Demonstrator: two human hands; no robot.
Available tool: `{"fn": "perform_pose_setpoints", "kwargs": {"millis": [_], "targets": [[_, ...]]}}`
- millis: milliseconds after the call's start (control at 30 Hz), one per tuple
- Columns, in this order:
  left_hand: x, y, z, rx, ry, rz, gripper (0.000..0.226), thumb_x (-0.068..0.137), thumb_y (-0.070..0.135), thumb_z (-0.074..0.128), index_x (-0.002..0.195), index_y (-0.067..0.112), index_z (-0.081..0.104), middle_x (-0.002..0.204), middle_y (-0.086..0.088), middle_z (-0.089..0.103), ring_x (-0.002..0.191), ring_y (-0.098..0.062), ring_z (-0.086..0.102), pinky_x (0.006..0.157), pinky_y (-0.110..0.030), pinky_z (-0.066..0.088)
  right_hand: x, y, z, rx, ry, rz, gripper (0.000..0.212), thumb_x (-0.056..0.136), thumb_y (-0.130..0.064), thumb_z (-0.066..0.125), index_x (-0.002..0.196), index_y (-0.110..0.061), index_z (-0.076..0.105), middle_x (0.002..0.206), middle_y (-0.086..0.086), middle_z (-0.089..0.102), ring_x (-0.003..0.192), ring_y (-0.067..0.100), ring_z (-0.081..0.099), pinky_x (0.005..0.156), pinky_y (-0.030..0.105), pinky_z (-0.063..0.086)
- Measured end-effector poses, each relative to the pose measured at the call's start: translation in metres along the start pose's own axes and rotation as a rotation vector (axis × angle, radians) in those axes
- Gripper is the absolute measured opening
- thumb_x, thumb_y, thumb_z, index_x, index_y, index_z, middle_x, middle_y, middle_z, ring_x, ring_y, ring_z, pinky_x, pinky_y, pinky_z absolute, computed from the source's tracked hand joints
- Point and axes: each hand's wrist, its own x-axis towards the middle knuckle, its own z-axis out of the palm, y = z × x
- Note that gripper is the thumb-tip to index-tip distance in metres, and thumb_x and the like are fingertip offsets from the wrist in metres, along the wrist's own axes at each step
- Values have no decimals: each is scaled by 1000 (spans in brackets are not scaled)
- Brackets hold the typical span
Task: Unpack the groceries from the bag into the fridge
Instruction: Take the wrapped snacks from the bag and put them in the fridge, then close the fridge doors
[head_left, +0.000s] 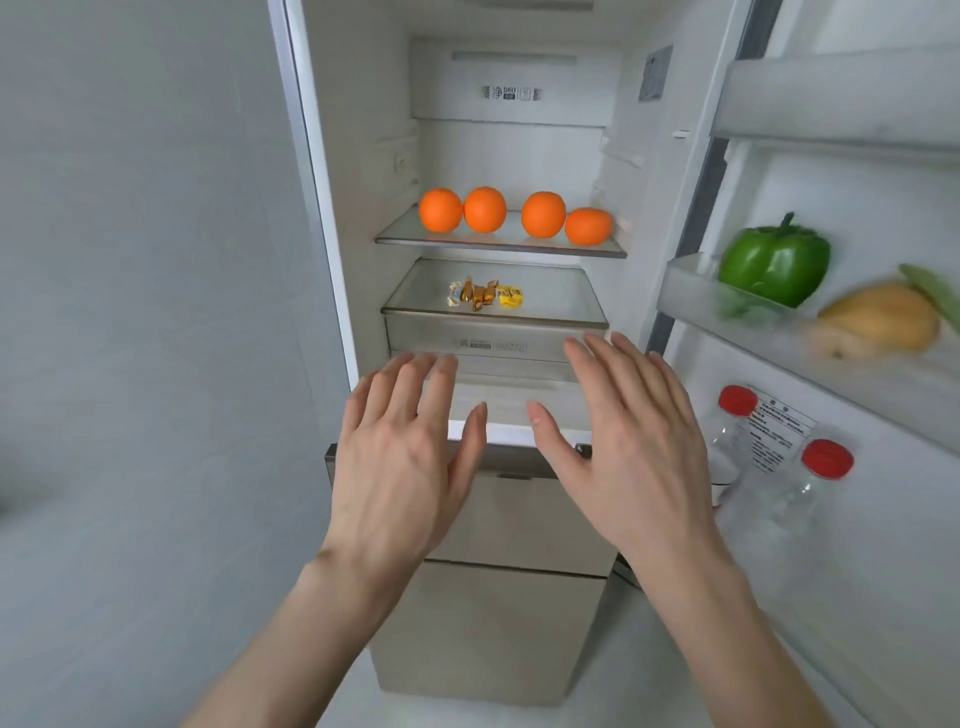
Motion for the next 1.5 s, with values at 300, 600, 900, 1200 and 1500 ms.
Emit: {"fn": "perform_pose_setpoints", "kwargs": {"millis": [300, 600, 900, 1200, 1500], "targets": [[-48, 42, -65, 33, 7, -23, 47, 106, 42, 43, 134, 8, 61, 131, -9, 65, 125, -34, 58, 103, -44, 44, -48, 3, -63, 47, -18, -23, 61, 100, -55, 50, 140, -10, 59, 144, 10, 61, 140, 31, 52, 119, 48, 36], [-91, 78, -127, -31, 33, -10, 46, 107, 41, 43, 133, 7, 61, 131, -10, 65, 126, -35, 58, 103, -47, 46, -95, -4, -147, 40, 44, 9, 56, 102, -50, 51, 139, -8, 60, 142, 9, 63, 138, 30, 54, 114, 49, 42], [-122, 158, -152, -164, -8, 67, 48, 106, 42, 42, 135, 8, 60, 132, -10, 65, 129, -34, 57, 109, -47, 44, -152, 39, -241, -65, 42, 79, 57, 101, -49, 52, 143, -11, 57, 147, 7, 59, 142, 27, 50, 119, 46, 37], [-131, 281, -140, -301, -5, 151, 46, 106, 40, 45, 137, 8, 60, 134, -9, 64, 132, -34, 56, 109, -47, 44, -201, 128, -309, -109, 66, 228, 61, 102, -50, 50, 150, -12, 49, 159, 8, 44, 145, 27, 43, 120, 39, 31], [-115, 376, -124, -307, 19, 196, 44, 106, 38, 47, 134, 8, 61, 131, -10, 65, 128, -34, 58, 106, -45, 45, -202, 228, -327, 98, 19, 633, 90, 98, -70, 39, 165, -18, 9, 172, 3, 15, 157, 22, 20, 124, 42, 27]]}}
